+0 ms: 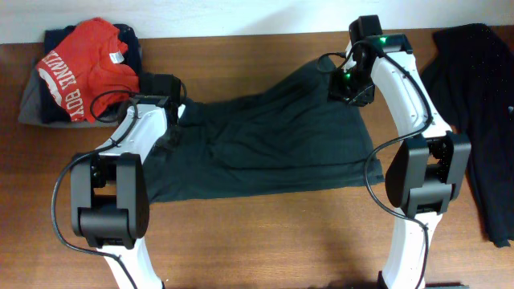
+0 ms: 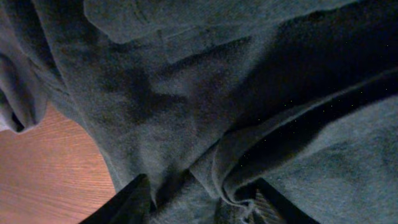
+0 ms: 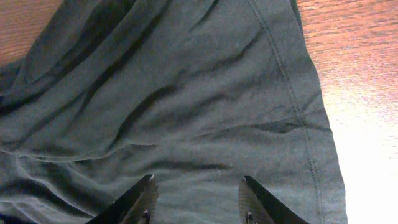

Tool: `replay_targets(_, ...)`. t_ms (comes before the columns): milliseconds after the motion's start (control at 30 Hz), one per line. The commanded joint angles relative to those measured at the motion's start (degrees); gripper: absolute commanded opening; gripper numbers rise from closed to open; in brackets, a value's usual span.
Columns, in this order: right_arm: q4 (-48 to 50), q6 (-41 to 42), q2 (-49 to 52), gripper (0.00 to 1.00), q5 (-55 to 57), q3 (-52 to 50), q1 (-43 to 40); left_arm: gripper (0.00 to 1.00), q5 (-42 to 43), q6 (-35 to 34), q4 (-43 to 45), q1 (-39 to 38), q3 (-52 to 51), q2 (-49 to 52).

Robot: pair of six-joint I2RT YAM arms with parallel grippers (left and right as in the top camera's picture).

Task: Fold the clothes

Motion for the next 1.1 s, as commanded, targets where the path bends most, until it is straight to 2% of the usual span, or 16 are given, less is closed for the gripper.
replay_targets(0, -0.1, 0.0, 0.2, 0.47, 0.7, -0.2, 0.2, 0.36, 0.6, 3.1, 0.6, 0.5, 0.0, 0.7)
replay_targets(33, -0.1, 0.0, 0.2, 0.47, 0.7, -0.2, 0.2, 0.29, 0.3, 3.7, 1.3, 0.6, 0.0, 0.7)
replay_targets(100, -0.1, 0.0, 0.2, 0.47, 0.7, -0.2, 0.2, 0.22, -1.0, 3.7, 3.1, 0.9, 0.0, 0.7)
replay_targets(433, -0.1, 0.1, 0.2, 0.47, 0.7, -0.2, 0.2, 0.24, -6.9, 10.5, 13.3, 2.8, 0.0, 0.7)
replay_targets(500, -0.1, 0.1, 0.2, 0.47, 0.7, -0.2, 0.2, 0.35, -9.2, 10.5, 15.6, 2.8, 0.0, 0.7)
replay_targets(600, -0.3, 0.1, 0.2, 0.47, 0.7, -0.2, 0.2, 0.39, -13.7, 10.5, 17.6, 2.4, 0.7, 0.7)
replay_targets(633, -0.3, 0.1, 0.2, 0.47, 0.7, -0.2, 0.2, 0.50, -17.2, 10.3, 17.4, 1.6, 1.8, 0.7)
replay_targets(733, 0.0, 0.3, 0.2, 0.48, 0.7, -0.2, 0.2, 0.56, -23.7, 6.3, 17.4, -0.4, 3.9, 0.2)
replay_targets(767, 0.2, 0.3, 0.2, 0.48, 0.7, -0.2, 0.2, 0.63, -25.0, 4.4, 17.4, -1.0, 4.4, -0.1)
replay_targets(800, 0.3, 0.3, 0.2, 0.48, 0.7, -0.2, 0.2, 0.74, -25.4, 2.3, 17.2, -1.8, 5.1, -0.4)
replay_targets(867, 0.3, 0.3, 0.2, 0.52, 0.7, -0.2, 0.2, 0.96, -24.8, -1.2, 17.1, -3.0, 5.9, -1.1)
replay_targets(933, 0.3, 0.3, 0.2, 0.55, 0.7, -0.2, 0.2, 0.99, -20.4, -2.8, 16.7, -4.3, 6.3, -1.8)
replay_targets(1067, 0.3, 0.3, 0.2, 0.59, 0.7, -0.2, 0.2, 0.99, -5.1, -2.8, 13.3, -5.6, 6.3, -2.1)
